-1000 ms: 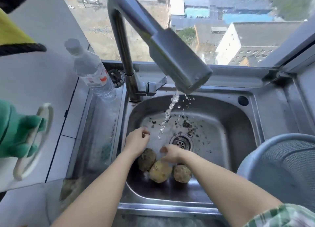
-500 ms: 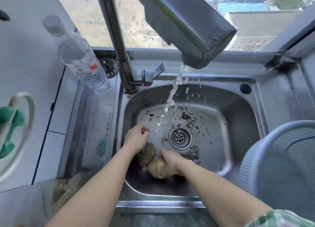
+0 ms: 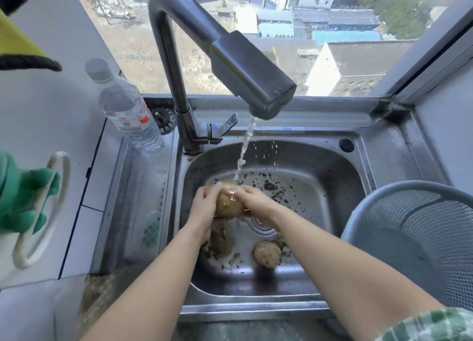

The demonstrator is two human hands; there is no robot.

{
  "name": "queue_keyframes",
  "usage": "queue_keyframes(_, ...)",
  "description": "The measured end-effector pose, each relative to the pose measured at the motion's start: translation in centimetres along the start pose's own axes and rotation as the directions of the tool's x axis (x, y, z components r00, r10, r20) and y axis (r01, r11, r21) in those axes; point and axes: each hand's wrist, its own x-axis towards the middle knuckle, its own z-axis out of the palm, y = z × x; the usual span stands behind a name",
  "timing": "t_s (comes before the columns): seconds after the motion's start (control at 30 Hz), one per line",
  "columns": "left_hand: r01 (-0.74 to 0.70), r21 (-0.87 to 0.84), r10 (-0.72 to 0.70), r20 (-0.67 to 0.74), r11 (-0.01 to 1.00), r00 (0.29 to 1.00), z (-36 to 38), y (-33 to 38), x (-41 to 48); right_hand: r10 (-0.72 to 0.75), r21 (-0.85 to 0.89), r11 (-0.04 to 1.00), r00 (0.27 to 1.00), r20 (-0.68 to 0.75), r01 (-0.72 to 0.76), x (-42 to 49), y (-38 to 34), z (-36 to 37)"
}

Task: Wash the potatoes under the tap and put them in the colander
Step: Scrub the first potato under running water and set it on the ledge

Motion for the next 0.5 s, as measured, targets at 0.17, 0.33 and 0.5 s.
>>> queue_keyframes(0.17,0.04,-0.188,-0.06,-0.1,0.981,0.993,1.3,1.2,-0.3,-0.05,0.169,0.979,0.932,-0.359,0.118,-0.7,-3.1,2.6)
queue_keyframes(0.33,0.123,-0.399,-0.151,-0.039,0.909,0.988,1.5,1.2,0.2,-0.589,-0.371,0.808,0.656,-0.472,0.458,-2.6,-2.6,4.9)
queue_keyframes(0.5,0.088,-0.237,-0.128,-0.158,0.968,0.979,2.3,0.8,-1.2,-0.215,0.021,0.967,0.861,-0.46,0.252,-1.3,-3.5,3.2)
